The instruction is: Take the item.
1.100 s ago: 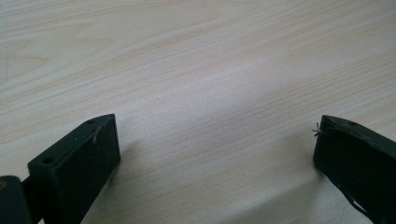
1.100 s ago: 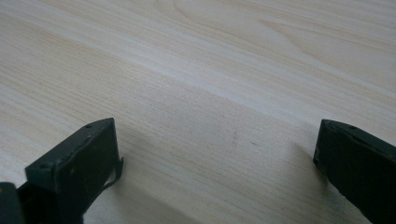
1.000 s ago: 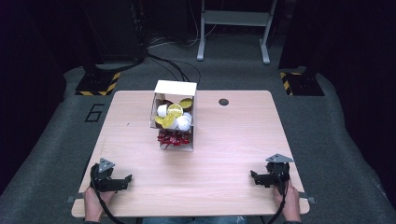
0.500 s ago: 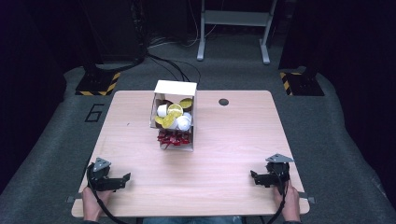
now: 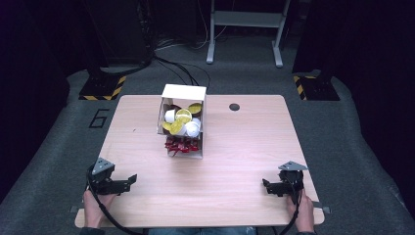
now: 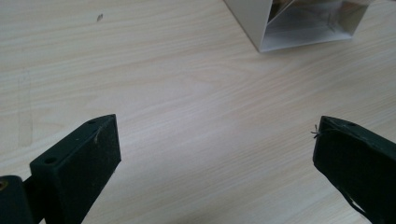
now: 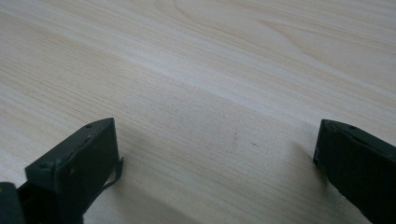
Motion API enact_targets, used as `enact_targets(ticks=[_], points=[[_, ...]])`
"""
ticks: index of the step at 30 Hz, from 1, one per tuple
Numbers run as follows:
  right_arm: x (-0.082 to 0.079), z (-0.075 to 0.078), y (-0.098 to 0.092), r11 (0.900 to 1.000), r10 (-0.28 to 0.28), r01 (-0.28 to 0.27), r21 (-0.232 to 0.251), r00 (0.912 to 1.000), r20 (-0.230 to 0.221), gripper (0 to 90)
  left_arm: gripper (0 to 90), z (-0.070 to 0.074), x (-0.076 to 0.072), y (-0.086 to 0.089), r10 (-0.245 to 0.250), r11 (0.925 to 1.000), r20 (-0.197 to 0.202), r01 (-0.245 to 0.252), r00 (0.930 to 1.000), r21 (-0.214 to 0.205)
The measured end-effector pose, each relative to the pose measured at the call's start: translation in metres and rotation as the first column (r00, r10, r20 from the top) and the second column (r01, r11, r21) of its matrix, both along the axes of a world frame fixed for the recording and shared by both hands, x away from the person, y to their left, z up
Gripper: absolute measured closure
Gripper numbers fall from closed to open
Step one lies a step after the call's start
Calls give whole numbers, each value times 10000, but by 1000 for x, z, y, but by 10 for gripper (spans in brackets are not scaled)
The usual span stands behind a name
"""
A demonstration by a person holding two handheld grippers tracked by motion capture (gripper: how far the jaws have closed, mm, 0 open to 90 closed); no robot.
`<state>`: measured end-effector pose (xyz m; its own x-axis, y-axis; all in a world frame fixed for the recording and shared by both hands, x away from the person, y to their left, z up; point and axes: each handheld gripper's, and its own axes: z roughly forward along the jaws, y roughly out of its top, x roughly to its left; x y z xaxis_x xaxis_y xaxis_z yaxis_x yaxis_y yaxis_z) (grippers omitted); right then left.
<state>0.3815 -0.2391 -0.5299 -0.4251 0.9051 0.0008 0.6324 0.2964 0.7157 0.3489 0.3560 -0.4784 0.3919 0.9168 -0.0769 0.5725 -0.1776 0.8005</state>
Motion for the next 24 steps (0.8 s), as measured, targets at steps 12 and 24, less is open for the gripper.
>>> enact_targets(ticks=[12,24], points=[[0,0,0,10000,-24,24,16,10000,15,0,18,42,1,-15,-540,9985,643,539,9965,33],[0,0,0,10000,-20,20,14,10000,15,0,48,79,9,-36,-1098,9938,1057,1076,9883,269]])
